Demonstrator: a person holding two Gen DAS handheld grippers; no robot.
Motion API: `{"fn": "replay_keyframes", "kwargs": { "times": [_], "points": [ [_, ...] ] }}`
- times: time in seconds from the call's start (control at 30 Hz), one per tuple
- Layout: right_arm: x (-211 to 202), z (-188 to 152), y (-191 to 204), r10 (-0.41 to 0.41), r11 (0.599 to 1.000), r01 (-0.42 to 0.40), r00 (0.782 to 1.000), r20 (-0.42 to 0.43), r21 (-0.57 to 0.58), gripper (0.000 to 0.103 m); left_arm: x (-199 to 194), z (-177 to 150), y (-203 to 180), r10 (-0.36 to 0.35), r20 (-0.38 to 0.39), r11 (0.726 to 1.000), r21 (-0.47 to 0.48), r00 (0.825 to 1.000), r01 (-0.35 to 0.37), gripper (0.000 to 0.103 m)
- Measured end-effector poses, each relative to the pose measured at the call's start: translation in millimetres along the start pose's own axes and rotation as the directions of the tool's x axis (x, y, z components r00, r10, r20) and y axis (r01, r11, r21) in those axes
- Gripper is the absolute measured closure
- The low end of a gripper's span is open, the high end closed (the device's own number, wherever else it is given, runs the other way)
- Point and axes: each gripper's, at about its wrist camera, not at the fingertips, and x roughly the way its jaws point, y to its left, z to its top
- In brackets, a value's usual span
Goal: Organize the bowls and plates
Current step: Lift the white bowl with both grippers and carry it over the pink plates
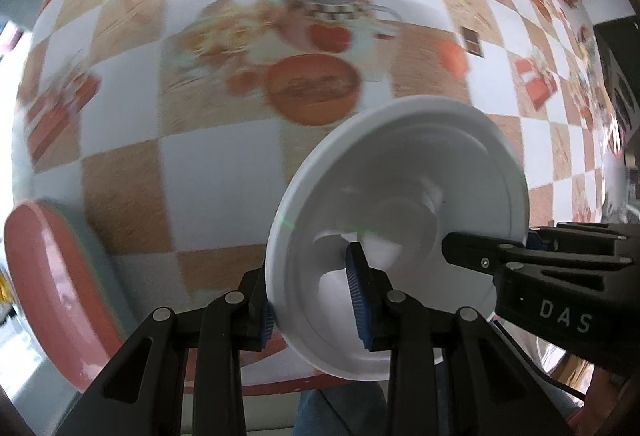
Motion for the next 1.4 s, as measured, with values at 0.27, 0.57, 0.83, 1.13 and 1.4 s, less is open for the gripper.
{"fn": "replay_keyframes", "kwargs": {
  "times": [0.27,0.57,0.83,1.13,1.4],
  "points": [
    [3.5,8.6,43.0,-0.033,0.996,0.032,0.999,-0.007,-0.087,0.081,-4.6,-13.8,35.5,0.007,0.019,0.997,-0.082,1.0,-0.006,0.068],
    [1.1,8.2,50.9,-0.05,0.993,0.049,0.999,-0.003,-0.11,0.08,-9.1,-29.0,43.4,0.012,0.042,0.996,-0.087,0.999,-0.008,0.068],
    [3.8,0.5,64.1,-0.056,0.993,0.054,0.998,-0.022,-0.107,0.08,-18.2,-19.3,38.4,0.016,0.048,0.996,-0.087,0.999,-0.012,0.068],
    [-22.2,1.5,83.4,-0.058,0.992,0.057,0.998,-0.008,-0.112,0.08,-45.1,-29.1,36.5,0.028,0.088,0.997,-0.068,0.996,-0.022,0.068],
    [-46.1,0.3,107.1,-0.056,0.986,0.059,0.998,0.024,-0.154,0.08,-73.4,-39.5,43.0,0.045,0.137,0.996,-0.087,0.99,-0.033,0.068]
  ]
}}
